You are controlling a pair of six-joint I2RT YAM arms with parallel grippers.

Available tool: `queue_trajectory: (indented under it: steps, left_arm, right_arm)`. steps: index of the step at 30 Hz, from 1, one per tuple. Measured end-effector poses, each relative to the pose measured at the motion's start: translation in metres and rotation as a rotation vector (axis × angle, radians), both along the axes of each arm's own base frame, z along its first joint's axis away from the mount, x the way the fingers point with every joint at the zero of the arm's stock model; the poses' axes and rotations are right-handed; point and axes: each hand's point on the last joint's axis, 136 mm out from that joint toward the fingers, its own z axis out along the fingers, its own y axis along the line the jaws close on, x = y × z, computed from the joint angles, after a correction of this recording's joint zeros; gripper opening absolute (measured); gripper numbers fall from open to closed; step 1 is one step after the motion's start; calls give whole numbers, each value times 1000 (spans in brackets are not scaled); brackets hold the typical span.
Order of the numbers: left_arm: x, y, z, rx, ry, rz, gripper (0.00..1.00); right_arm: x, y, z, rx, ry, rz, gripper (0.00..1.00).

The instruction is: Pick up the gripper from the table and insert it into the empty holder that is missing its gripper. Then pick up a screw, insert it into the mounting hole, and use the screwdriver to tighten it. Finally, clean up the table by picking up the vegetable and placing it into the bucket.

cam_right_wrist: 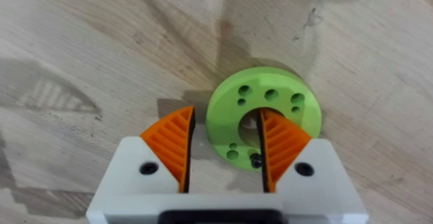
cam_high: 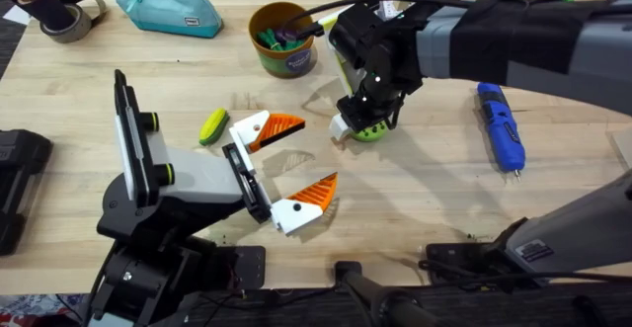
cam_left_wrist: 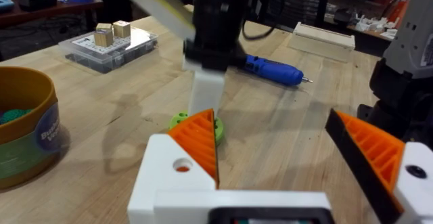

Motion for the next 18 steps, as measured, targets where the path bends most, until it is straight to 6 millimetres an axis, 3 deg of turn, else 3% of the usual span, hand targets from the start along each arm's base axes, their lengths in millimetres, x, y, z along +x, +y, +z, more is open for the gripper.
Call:
queue_trajectory:
  steps: [18]
  left_arm:
    - [0, 0, 3, -1, -2, 4, 992]
  right_arm:
    - [1, 1, 0, 6, -1, 2, 530]
